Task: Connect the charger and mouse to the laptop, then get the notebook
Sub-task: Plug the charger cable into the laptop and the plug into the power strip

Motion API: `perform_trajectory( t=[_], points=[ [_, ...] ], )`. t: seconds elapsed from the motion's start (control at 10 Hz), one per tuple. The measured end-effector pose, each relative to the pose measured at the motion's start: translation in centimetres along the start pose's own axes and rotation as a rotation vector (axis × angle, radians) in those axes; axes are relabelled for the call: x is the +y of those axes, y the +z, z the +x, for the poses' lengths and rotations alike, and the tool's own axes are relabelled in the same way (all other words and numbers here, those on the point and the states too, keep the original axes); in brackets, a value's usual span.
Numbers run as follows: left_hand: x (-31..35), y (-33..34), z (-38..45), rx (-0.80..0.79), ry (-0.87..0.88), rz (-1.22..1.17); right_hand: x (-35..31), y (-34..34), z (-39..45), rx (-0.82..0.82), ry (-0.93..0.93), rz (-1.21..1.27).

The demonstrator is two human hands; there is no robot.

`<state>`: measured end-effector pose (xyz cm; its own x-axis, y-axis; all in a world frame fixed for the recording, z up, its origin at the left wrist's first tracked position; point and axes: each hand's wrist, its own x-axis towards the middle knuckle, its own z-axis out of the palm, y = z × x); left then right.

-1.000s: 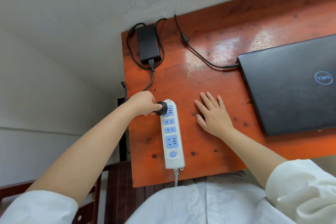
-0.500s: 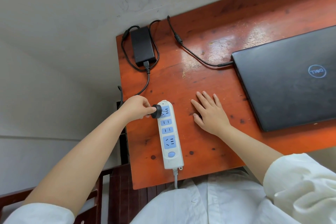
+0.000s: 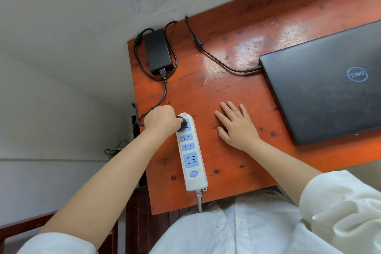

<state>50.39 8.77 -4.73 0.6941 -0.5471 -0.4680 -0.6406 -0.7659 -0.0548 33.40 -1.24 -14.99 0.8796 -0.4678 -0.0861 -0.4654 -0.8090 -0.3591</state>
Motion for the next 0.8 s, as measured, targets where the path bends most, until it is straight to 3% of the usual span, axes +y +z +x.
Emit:
perform_trajectory(
  t=[0.2, 0.5, 0.8],
  points=[
    [1.8, 1.7, -0.7, 0.094, 0.142, 0.203, 0.0, 0.0, 0.0, 0.005, -0.003, 0.003],
    [2.7, 0.9, 0.9, -0.042, 0.021, 0.066, 0.1, 0.0, 0.0, 0.011, -0.003, -0.011],
    [2.0, 2.2, -0.2, 0.037, -0.003, -0.082, 0.7, -0.6, -2.0, -0.084, -0.023, 0.009]
  ],
)
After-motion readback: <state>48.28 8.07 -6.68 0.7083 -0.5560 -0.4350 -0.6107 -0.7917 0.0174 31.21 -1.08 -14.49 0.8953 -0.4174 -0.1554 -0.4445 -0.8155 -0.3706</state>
